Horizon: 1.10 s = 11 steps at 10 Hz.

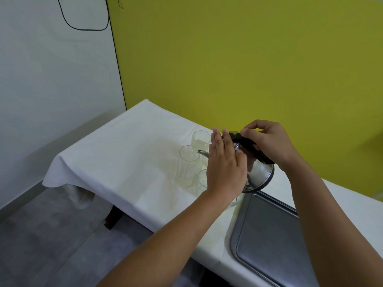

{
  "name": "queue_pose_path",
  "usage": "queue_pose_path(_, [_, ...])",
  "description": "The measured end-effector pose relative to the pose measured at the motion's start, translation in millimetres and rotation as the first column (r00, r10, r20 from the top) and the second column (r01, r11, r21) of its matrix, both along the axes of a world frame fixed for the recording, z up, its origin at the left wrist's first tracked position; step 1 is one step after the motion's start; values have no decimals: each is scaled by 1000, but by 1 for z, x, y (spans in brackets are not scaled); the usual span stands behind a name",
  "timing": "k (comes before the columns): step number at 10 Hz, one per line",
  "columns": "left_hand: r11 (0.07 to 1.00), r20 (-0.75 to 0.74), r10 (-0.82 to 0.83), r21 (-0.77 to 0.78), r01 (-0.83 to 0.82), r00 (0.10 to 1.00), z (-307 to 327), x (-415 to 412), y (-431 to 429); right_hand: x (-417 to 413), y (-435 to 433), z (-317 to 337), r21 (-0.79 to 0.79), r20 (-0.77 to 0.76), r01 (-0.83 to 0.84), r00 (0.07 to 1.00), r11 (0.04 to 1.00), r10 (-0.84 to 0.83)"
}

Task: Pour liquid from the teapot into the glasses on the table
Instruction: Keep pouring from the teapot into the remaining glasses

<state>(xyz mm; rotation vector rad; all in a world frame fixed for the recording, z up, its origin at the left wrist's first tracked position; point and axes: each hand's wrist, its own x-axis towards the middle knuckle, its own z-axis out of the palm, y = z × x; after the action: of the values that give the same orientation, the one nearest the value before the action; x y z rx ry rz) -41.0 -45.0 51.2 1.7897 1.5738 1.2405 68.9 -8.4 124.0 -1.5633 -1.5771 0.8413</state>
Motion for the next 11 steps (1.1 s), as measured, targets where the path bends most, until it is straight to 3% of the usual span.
queue_pose_path(5, [999,-2,32,-7,-32,999,-2,0,-2,-4,-2,4,-4,62,-25,998,1000,25])
queue_pose_path(6, [1000,-130,1,-19,-3,992,-10,0,3,-3,-2,3,-6,65,-28,997,1000,28])
queue_pose_path(8, [999,-204,-12,-32,6,979,-19,1,7,-3,-3,5,-6,90,-45,995,999,46])
queue_pose_path(9, [1000,-311,-13,-28,4,950,-21,-1,7,-3,-2,6,2,110,-51,993,999,50])
queue_pose_path(10, [1000,-271,-8,-19,3,962,-18,-2,5,-3,0,6,9,115,-60,992,998,58])
queue_pose_path(11, [999,-75,39,-17,-40,996,-8,-2,-2,-4,2,7,25,147,-63,987,998,59])
